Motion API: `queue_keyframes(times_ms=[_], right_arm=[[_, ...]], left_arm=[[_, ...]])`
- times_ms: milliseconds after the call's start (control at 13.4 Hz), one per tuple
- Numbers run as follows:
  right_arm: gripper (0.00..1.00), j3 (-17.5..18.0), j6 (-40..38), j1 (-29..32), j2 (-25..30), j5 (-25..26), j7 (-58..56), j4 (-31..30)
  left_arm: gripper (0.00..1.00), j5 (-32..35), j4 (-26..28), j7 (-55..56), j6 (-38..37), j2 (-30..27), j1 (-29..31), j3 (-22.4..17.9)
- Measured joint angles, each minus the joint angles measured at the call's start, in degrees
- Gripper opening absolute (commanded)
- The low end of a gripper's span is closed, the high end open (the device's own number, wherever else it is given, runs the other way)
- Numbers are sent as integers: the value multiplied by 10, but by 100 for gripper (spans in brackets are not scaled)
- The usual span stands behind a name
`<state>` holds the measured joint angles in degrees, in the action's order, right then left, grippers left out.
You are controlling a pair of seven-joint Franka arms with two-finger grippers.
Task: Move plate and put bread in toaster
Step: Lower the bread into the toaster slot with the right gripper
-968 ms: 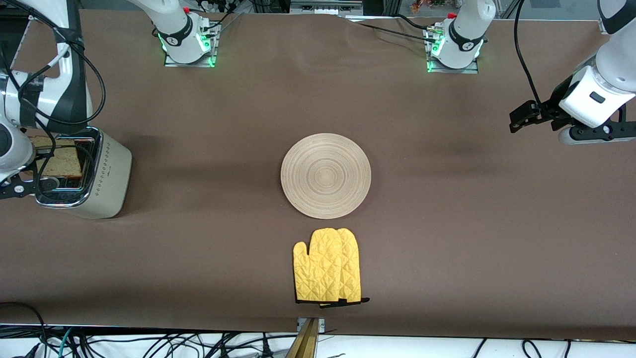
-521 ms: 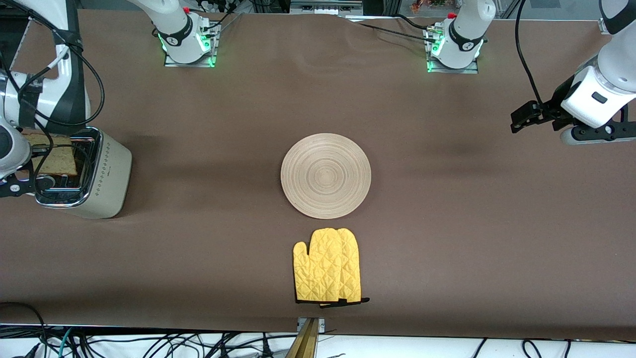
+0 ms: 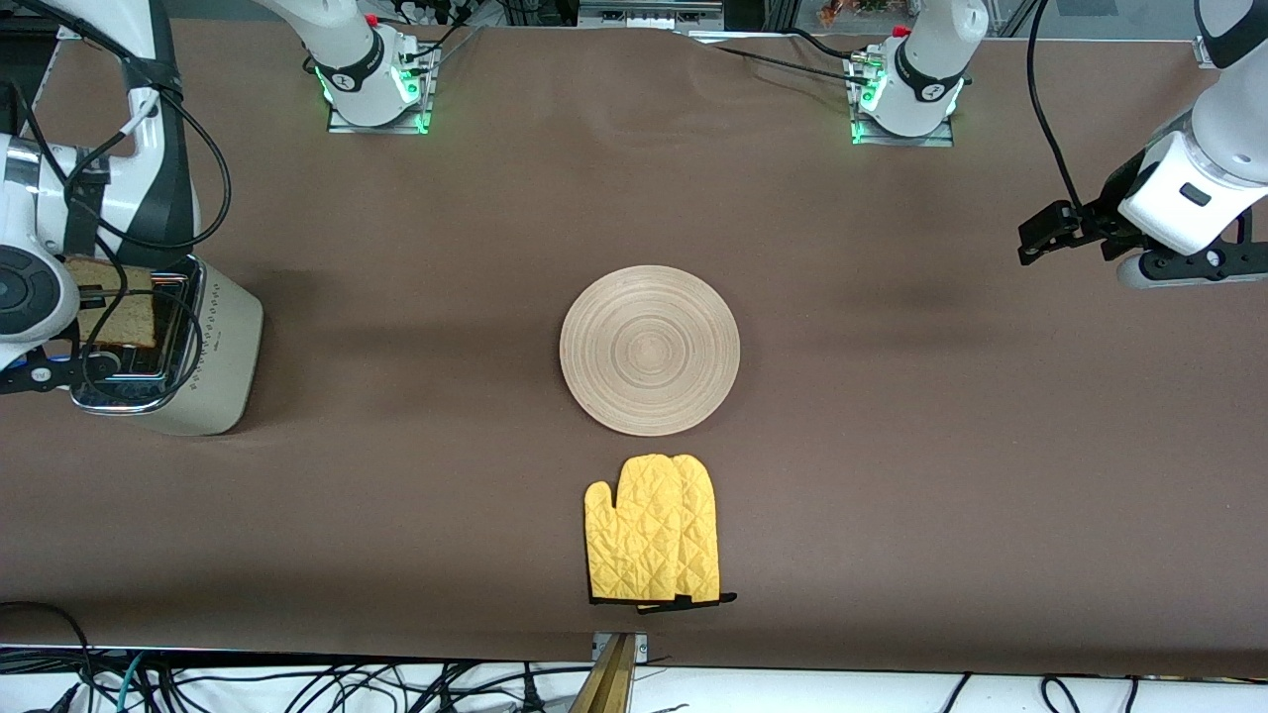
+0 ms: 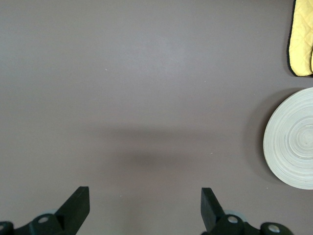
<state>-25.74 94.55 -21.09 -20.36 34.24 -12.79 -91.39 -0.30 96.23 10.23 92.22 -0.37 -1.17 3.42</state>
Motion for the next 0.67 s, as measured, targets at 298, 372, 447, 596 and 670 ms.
queue_keyframes(times_ms=[298,372,447,596,670], right_arm=[[0,6,0,0,-8,0,13,0],[0,6,0,0,-11,0,15,0],[0,6,0,0,-13,0,18,0],[0,9,0,0,-21,0,23,-1],[0,10,1,0,-25,0,27,-1]], left_arm=[[100,0,0,0,0,0,0,1],[100,0,0,0,0,0,0,1],[100,0,0,0,0,0,0,1],[100,0,0,0,0,0,0,1],[100,0,0,0,0,0,0,1]])
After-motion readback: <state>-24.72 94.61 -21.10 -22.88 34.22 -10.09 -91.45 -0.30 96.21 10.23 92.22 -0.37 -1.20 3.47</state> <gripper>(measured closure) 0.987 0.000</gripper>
